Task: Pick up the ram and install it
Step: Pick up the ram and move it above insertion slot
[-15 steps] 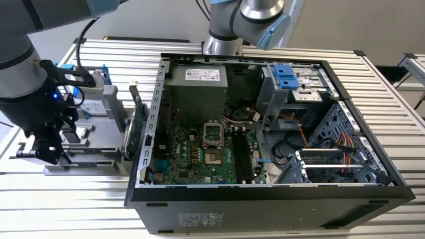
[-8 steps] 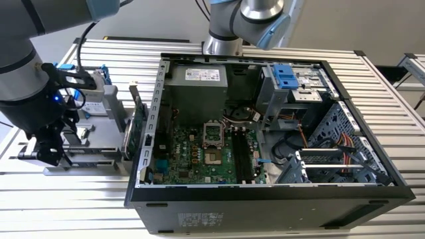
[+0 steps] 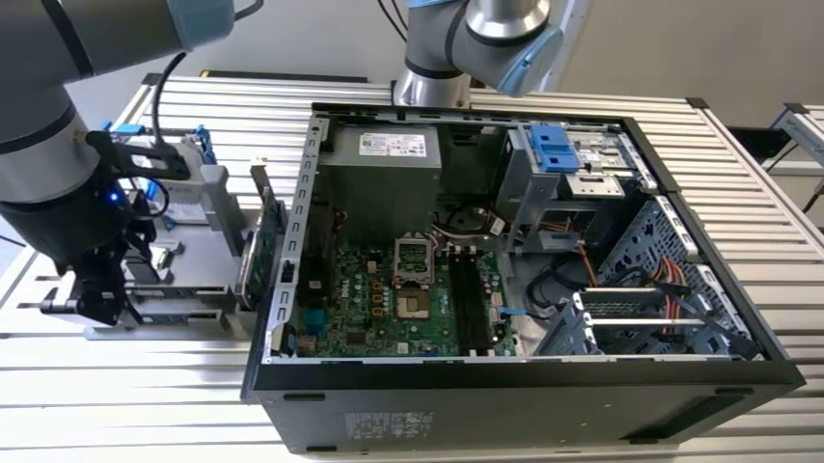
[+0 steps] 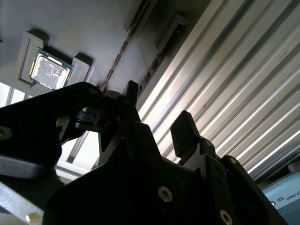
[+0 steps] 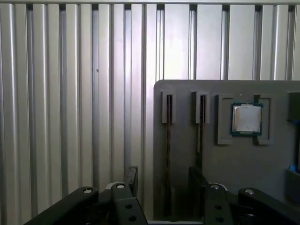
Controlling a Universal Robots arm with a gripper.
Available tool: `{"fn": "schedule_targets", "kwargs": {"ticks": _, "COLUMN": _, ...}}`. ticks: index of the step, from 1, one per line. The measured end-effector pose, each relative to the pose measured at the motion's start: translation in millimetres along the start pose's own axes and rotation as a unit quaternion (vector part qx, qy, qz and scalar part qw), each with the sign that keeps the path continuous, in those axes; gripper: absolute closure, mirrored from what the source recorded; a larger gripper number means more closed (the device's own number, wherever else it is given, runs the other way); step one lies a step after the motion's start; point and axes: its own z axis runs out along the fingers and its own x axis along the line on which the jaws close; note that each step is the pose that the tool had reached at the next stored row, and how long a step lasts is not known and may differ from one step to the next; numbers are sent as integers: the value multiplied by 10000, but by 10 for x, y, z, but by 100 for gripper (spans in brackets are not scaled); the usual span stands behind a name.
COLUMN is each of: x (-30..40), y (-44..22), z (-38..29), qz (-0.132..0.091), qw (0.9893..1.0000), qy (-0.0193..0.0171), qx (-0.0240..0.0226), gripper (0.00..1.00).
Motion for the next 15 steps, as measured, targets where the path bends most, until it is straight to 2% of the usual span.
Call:
{"fn": "schedule_targets", "kwargs": {"ticks": 8, "x": -1, "y": -1, "z": 70, "qz": 1, "qw": 10000, "qy": 2, "qx": 0, "gripper": 0}}
{"fn": "schedule_targets", "kwargs": {"ticks": 15, "x": -3, "y": -2, "z": 157, "qz": 3, "qw": 10000, "qy": 2, "qx": -12, "gripper": 0}}
